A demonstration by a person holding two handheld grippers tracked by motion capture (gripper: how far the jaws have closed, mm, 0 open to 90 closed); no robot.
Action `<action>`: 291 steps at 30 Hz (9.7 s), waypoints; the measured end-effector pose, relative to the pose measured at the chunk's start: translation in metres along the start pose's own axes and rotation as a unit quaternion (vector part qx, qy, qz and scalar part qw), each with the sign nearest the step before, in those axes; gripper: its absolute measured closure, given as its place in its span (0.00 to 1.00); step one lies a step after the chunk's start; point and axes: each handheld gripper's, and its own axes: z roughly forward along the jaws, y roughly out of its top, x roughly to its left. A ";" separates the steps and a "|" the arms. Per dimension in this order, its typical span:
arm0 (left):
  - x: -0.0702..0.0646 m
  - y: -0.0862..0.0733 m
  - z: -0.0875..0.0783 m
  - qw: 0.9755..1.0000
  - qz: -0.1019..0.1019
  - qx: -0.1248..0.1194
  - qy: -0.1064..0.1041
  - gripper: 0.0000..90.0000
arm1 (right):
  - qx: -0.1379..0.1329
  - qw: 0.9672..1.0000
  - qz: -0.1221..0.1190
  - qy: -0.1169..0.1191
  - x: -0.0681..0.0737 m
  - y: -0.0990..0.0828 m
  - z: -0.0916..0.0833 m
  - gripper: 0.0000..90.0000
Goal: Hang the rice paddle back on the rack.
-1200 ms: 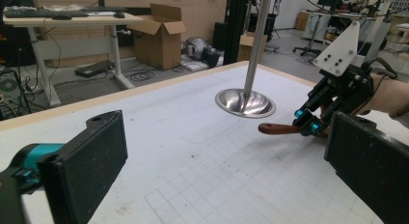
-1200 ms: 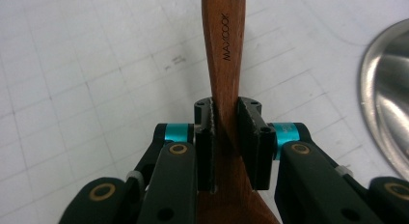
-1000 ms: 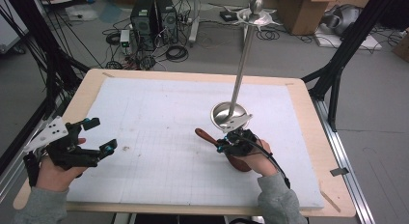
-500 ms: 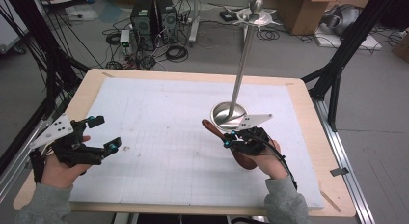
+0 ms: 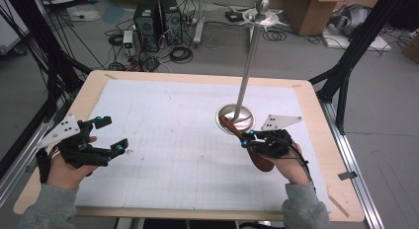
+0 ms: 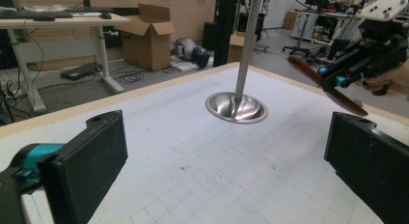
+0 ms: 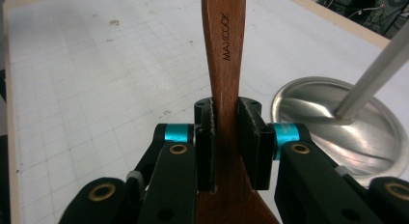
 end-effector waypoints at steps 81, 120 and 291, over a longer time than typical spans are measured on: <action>-0.002 -0.007 -0.024 1.000 -0.006 0.003 0.022 0.02 | -0.130 0.989 0.054 -0.039 -0.109 0.104 -0.156 0.86; -0.001 -0.008 -0.045 0.999 -0.010 -0.003 0.037 0.02 | -0.143 0.987 0.070 -0.025 -0.125 0.127 -0.143 0.86; 0.009 0.003 -0.022 1.000 -0.008 -0.018 0.019 0.02 | -0.102 0.994 0.009 -0.048 -0.077 0.093 -0.099 0.02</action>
